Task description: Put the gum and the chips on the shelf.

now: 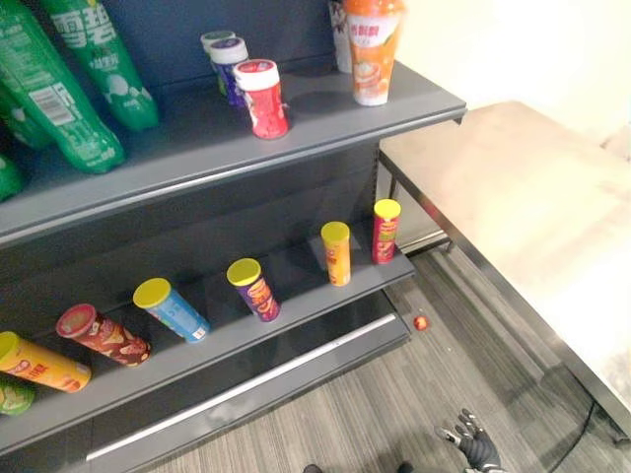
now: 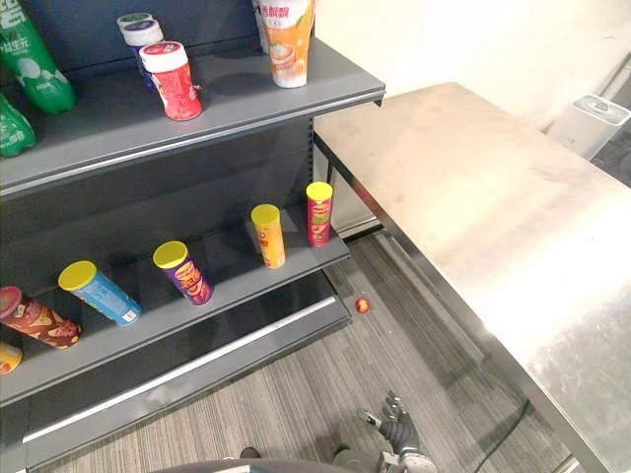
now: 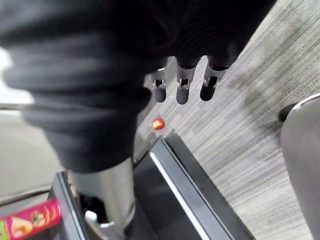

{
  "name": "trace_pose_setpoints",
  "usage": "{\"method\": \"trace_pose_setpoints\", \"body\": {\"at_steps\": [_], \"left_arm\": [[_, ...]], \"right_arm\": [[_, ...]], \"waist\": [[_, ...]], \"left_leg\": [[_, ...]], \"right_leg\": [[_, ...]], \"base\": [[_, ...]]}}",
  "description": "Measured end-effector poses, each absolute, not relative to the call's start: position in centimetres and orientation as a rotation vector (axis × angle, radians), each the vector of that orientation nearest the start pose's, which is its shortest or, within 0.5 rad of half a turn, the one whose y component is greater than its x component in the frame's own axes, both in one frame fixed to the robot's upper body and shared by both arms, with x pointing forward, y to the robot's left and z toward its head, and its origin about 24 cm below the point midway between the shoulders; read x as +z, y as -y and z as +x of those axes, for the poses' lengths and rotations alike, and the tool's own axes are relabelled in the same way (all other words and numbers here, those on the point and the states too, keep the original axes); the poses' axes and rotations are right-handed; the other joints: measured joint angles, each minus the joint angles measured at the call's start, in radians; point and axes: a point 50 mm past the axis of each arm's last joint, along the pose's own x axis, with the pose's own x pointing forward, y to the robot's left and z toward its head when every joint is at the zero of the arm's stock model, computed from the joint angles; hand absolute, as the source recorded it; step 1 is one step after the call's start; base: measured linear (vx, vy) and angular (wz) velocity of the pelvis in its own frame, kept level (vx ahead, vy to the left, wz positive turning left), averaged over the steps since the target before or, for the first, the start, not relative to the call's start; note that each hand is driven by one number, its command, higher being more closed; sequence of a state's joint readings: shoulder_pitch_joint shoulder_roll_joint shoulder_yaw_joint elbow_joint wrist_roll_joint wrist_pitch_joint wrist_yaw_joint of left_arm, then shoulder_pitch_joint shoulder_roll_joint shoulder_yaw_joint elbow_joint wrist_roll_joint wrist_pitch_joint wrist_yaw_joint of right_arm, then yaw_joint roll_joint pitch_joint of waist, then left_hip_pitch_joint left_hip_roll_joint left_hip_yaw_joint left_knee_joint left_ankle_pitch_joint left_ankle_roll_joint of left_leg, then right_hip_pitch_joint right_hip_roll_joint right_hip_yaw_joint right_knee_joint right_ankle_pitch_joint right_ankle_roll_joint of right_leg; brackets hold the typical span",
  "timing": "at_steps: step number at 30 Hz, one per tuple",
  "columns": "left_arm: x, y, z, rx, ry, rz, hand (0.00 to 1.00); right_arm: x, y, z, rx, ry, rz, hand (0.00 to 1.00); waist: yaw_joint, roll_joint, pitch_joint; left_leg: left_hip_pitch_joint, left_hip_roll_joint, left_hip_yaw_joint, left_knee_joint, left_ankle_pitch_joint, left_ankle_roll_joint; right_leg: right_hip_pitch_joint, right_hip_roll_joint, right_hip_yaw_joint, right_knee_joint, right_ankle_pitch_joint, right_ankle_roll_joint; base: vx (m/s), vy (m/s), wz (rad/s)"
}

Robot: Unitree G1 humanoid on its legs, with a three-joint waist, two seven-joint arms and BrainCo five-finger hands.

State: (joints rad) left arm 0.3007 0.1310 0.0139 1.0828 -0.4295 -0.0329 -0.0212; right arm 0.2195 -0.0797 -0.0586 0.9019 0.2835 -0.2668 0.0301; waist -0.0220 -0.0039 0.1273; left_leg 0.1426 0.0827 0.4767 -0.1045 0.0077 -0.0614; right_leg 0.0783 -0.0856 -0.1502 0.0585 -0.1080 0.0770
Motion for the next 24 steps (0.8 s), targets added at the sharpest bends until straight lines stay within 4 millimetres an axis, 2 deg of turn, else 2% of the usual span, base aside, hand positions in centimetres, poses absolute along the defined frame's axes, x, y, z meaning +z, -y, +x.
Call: {"method": "trace_pose_setpoints", "body": {"at_steps": [5,8,15,24], "left_arm": [[-17.2,-20.5,-0.7,0.473,-1.296,-0.336,0.00],[-17.3,-20.4,-1.1,0.484,-1.315,-0.348,0.00],[-17.4,-20.3,-1.2,0.488,-1.332,-0.355,0.00],[-17.4,-20.2,-1.2,0.498,-1.342,-0.373,0.00]], "right_arm": [[-15.6,21.3,7.0,-0.472,-0.944,0.203,0.00],[-16.3,21.7,5.0,-0.543,-1.061,0.201,0.00],[-16.8,21.8,3.6,-0.613,-1.160,0.218,0.00],[-16.8,21.9,3.3,-0.677,-1.163,0.226,0.00]], "waist": [[0.001,0.006,-0.011],[0.001,0.007,-0.012],[0.000,0.012,-0.013],[-0.002,0.016,-0.012]], "left_leg": [[0.008,-0.003,-0.020,0.000,0.000,0.001],[0.019,-0.004,-0.022,0.000,0.000,0.001],[0.022,-0.011,-0.031,0.000,0.000,0.001],[0.055,-0.013,-0.030,-0.001,0.001,0.002]], "right_leg": [[0.020,-0.003,-0.011,-0.008,0.002,0.002],[0.034,-0.003,-0.013,-0.012,0.002,0.003],[0.048,-0.006,-0.025,-0.023,0.006,0.008],[0.080,-0.007,-0.028,-0.023,0.012,0.008]], "base": [[-0.02,0.010,0.09],[0.00,0.000,0.00],[0.00,0.006,0.04],[-0.02,0.005,0.00]]}}
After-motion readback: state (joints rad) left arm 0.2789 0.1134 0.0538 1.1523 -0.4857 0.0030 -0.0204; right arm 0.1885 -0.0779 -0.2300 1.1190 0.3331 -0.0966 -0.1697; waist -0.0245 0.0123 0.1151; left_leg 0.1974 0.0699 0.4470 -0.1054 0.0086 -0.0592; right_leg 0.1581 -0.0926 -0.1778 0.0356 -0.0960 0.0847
